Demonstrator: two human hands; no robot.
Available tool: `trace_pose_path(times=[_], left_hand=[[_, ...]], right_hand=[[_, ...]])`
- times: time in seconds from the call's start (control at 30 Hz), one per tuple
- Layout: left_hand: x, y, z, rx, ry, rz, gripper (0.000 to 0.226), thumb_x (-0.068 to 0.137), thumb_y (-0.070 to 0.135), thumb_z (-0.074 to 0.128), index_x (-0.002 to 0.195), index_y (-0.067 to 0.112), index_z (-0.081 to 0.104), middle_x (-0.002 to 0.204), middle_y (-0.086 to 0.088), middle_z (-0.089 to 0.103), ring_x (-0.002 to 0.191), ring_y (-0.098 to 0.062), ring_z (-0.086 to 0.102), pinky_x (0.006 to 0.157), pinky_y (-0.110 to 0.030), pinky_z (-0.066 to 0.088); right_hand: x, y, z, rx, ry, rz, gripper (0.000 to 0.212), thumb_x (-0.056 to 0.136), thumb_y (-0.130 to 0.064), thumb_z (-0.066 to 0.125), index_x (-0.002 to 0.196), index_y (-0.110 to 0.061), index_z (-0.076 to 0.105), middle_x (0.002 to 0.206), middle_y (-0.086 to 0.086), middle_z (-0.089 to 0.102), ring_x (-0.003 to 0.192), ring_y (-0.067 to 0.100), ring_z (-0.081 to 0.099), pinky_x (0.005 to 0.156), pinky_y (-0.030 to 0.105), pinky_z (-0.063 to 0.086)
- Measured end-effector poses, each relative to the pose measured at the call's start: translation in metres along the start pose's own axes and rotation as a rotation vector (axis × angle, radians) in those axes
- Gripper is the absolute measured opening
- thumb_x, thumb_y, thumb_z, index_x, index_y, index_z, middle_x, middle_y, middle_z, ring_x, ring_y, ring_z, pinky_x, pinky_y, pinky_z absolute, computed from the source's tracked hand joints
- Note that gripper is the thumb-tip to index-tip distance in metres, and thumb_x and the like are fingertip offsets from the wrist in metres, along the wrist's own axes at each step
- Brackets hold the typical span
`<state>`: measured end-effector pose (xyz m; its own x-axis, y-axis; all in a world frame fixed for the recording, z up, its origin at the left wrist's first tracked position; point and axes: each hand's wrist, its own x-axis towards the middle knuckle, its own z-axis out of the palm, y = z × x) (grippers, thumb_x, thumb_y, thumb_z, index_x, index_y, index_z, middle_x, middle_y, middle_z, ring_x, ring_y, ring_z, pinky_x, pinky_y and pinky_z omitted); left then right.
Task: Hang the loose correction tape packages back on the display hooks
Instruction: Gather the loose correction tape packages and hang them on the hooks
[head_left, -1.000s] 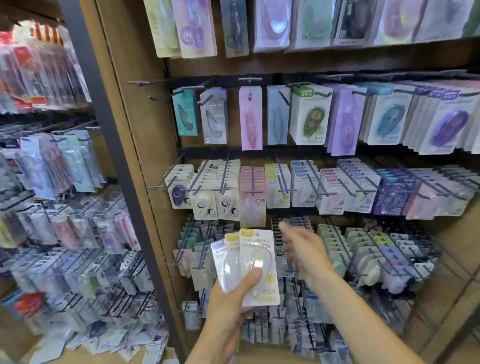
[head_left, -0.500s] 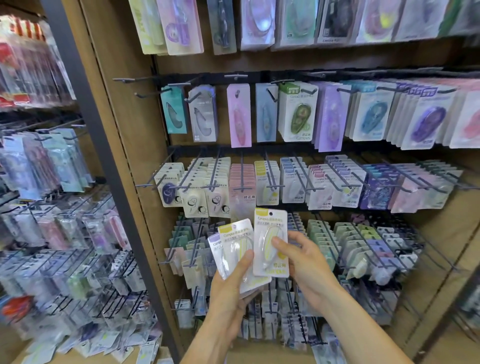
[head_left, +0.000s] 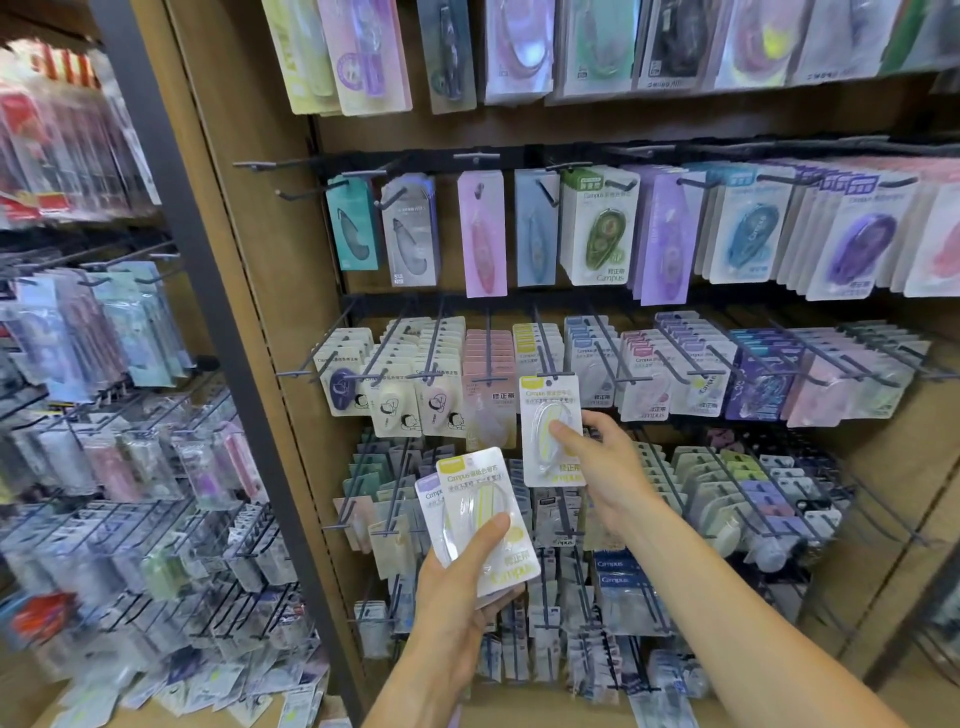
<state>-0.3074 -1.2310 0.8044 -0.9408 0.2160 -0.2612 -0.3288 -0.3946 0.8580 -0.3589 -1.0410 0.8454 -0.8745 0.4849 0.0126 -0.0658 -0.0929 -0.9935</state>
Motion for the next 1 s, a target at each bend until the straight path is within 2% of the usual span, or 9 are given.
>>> trace_pose_path(times=[0.13, 0.27, 0.4, 0.47, 0.6, 0.67, 0.83, 0.9, 1.0], left_hand=[[0.002, 0.0, -0.002, 0.004, -0.001, 0.003, 0.055, 0.073, 0.029, 0.088, 0.125, 0.027, 0.068, 0.108, -0.005, 0.081, 0.097, -0.029, 0.079, 0.091, -0.05, 0.063], [0.003, 0.001, -0.001, 0.011, 0.002, -0.003, 0.067, 0.06, 0.035, 0.091, 0.123, 0.029, 0.069, 0.107, -0.003, 0.082, 0.097, -0.028, 0.079, 0.084, -0.046, 0.065], [0.002, 0.002, -0.001, 0.034, -0.001, 0.004, 0.069, 0.059, 0.036, 0.091, 0.124, 0.03, 0.069, 0.107, -0.001, 0.082, 0.097, -0.029, 0.079, 0.074, -0.041, 0.064], [0.0, 0.002, -0.002, 0.046, -0.005, 0.004, 0.069, 0.06, 0.035, 0.091, 0.125, 0.03, 0.069, 0.108, -0.002, 0.081, 0.097, -0.03, 0.079, 0.076, -0.043, 0.065], [-0.001, 0.002, -0.002, 0.088, -0.006, 0.009, 0.064, 0.064, 0.031, 0.091, 0.124, 0.028, 0.069, 0.106, -0.002, 0.082, 0.096, -0.03, 0.079, 0.083, -0.051, 0.065], [0.0, 0.0, 0.0, 0.104, -0.014, 0.004, 0.063, 0.066, 0.029, 0.092, 0.125, 0.027, 0.069, 0.106, -0.003, 0.082, 0.096, -0.03, 0.079, 0.082, -0.05, 0.065], [-0.002, -0.008, 0.011, 0.167, -0.061, 0.014, 0.07, 0.06, 0.032, 0.095, 0.124, 0.024, 0.071, 0.105, -0.005, 0.082, 0.092, -0.028, 0.08, 0.066, -0.036, 0.062], [-0.004, -0.011, 0.016, 0.216, -0.08, 0.031, 0.073, 0.056, 0.032, 0.097, 0.124, 0.023, 0.071, 0.104, -0.005, 0.082, 0.093, -0.027, 0.08, 0.068, -0.036, 0.062], [-0.004, -0.012, 0.018, 0.28, -0.091, 0.064, 0.067, 0.063, 0.02, 0.098, 0.124, 0.022, 0.07, 0.103, -0.002, 0.082, 0.094, -0.023, 0.08, 0.073, -0.041, 0.066]], right_hand=[[0.01, 0.003, 0.004, -0.012, 0.082, 0.001, 0.026, 0.092, -0.026, 0.076, 0.116, -0.017, 0.068, 0.109, 0.003, 0.076, 0.101, 0.02, 0.072, 0.095, 0.043, 0.055], [0.037, -0.005, 0.021, 0.0, 0.147, 0.069, 0.021, 0.093, -0.024, 0.076, 0.1, -0.005, 0.069, 0.096, 0.007, 0.072, 0.095, 0.028, 0.068, 0.082, 0.034, 0.051], [0.062, -0.009, 0.032, 0.079, 0.138, 0.223, 0.051, 0.085, -0.032, 0.083, 0.122, -0.003, 0.061, 0.126, 0.012, 0.065, 0.114, 0.032, 0.062, 0.1, 0.046, 0.053], [0.065, -0.007, 0.029, 0.064, 0.168, 0.223, 0.057, 0.084, -0.033, 0.084, 0.124, -0.004, 0.056, 0.125, 0.011, 0.061, 0.117, 0.033, 0.061, 0.102, 0.047, 0.053], [0.031, 0.003, 0.009, -0.01, 0.245, 0.225, 0.059, 0.083, -0.037, 0.084, 0.125, -0.006, 0.057, 0.117, 0.015, 0.064, 0.101, 0.029, 0.063, 0.083, 0.036, 0.052], [-0.007, 0.011, -0.004, 0.008, 0.184, 0.224, 0.042, 0.085, -0.039, 0.082, 0.109, -0.009, 0.064, 0.106, 0.01, 0.07, 0.088, 0.023, 0.063, 0.073, 0.033, 0.053], [-0.093, 0.017, -0.018, -0.007, -0.218, 0.233, 0.038, 0.083, -0.045, 0.081, 0.109, -0.018, 0.076, 0.103, 0.005, 0.079, 0.091, 0.024, 0.075, 0.082, 0.038, 0.055], [-0.099, 0.018, -0.019, -0.051, -0.256, 0.22, 0.037, 0.081, -0.043, 0.082, 0.109, -0.018, 0.077, 0.103, 0.004, 0.08, 0.096, 0.023, 0.076, 0.086, 0.038, 0.058], [-0.098, 0.017, -0.022, -0.072, -0.236, 0.196, 0.022, 0.082, -0.032, 0.084, 0.097, -0.018, 0.079, 0.094, 0.001, 0.08, 0.086, 0.015, 0.074, 0.077, 0.032, 0.054]])
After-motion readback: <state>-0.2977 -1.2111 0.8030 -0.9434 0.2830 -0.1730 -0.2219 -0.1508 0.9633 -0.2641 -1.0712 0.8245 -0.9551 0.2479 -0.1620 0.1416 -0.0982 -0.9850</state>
